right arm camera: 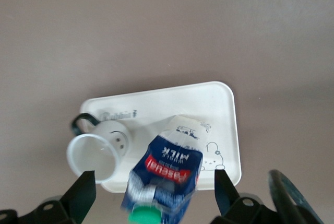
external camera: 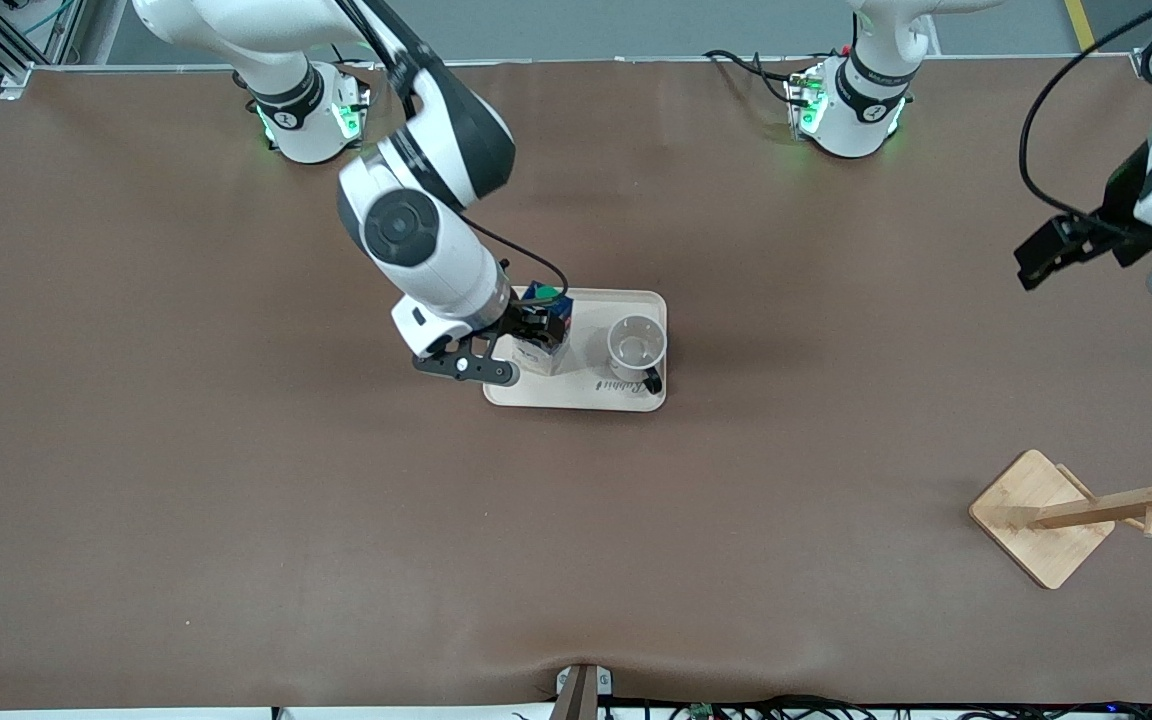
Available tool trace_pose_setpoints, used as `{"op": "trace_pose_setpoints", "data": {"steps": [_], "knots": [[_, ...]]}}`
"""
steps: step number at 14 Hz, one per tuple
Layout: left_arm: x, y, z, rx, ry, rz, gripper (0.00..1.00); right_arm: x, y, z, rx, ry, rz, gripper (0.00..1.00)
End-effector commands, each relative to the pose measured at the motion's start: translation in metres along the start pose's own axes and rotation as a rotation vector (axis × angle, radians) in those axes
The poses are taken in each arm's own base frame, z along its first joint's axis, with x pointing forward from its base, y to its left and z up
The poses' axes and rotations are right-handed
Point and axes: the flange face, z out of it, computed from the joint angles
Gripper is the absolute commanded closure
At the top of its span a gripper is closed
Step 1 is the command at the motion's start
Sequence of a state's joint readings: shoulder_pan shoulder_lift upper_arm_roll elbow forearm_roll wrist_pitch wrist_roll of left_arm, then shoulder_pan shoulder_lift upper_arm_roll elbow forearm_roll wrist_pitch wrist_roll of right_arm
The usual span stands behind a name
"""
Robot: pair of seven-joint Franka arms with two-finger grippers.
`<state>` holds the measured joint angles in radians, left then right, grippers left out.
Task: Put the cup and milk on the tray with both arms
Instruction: 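Set the milk carton upright on the tray beside the mug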
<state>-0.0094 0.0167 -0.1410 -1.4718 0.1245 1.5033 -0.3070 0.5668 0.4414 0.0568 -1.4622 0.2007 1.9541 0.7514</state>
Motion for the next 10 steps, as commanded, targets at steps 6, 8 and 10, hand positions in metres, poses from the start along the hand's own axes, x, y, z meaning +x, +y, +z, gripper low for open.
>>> {"op": "trace_pose_setpoints", "data": {"steps": [6, 8, 10], "knots": [[-0.033, -0.012, -0.011, -0.08, -0.031, 0.177, 0.0, 0.045, 0.075, -0.116, -0.082, -0.108, 0.123, 0.0], [-0.04, -0.014, -0.012, -0.106, -0.036, 0.178, 0.0, 0.052, 0.103, -0.159, -0.108, -0.041, 0.154, 0.0], [-0.048, -0.014, -0.009, -0.106, -0.041, 0.185, 0.0, 0.045, 0.137, -0.202, -0.15, -0.003, 0.138, 0.0]]}}
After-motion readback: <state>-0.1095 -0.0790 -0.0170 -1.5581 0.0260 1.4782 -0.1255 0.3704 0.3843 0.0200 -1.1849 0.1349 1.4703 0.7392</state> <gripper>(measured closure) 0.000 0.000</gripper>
